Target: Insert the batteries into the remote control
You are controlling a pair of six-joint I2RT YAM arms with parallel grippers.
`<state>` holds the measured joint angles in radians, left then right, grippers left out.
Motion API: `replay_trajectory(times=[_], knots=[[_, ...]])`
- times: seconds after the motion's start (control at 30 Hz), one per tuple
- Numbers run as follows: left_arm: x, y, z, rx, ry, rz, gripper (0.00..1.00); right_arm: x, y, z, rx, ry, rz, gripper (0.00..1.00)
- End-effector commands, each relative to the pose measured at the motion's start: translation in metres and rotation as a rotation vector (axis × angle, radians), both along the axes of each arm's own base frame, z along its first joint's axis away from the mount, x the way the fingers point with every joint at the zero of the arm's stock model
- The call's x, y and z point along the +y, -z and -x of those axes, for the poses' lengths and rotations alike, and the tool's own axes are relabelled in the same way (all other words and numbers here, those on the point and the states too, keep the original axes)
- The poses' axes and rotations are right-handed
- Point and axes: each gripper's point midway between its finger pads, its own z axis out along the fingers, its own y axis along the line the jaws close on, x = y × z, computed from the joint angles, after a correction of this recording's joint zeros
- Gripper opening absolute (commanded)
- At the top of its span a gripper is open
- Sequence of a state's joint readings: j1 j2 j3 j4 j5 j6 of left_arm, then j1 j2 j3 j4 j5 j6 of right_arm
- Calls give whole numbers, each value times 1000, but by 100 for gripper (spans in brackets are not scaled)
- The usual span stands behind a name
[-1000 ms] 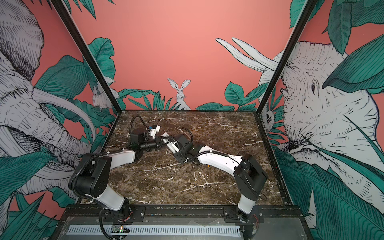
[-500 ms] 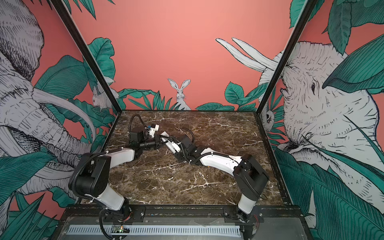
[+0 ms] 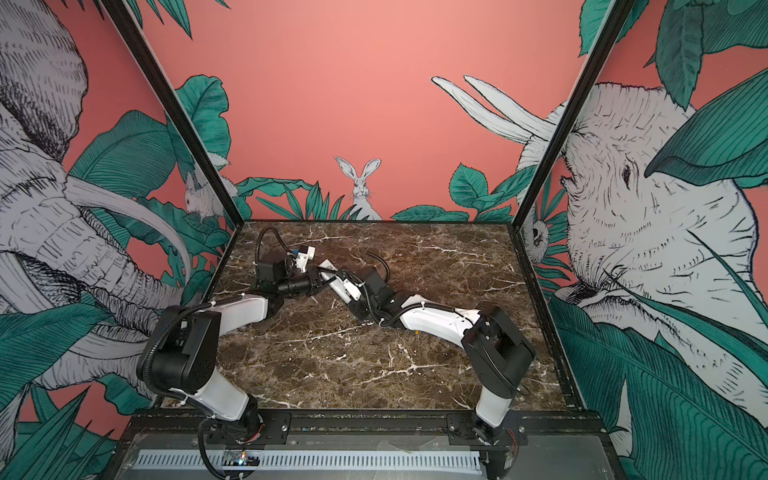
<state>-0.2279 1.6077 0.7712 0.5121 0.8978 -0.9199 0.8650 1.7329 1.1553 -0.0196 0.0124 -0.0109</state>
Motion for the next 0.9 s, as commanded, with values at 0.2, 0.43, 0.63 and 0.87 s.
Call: replay_trajectory(times=[0.2, 0.43, 0.63, 0.87], knots=[[-24, -83, 41, -112, 242, 152, 15, -38, 48, -24, 95, 170, 145, 5], [-23, -86, 43, -129, 244, 147, 15, -50, 59, -29, 143, 237, 189, 6], [-21, -79, 41, -143, 230, 107, 15, -42, 43, -19, 117, 162, 104, 12], [-20, -71, 34, -168, 203, 63, 15, -29, 20, 14, 137, -23, 2, 24]])
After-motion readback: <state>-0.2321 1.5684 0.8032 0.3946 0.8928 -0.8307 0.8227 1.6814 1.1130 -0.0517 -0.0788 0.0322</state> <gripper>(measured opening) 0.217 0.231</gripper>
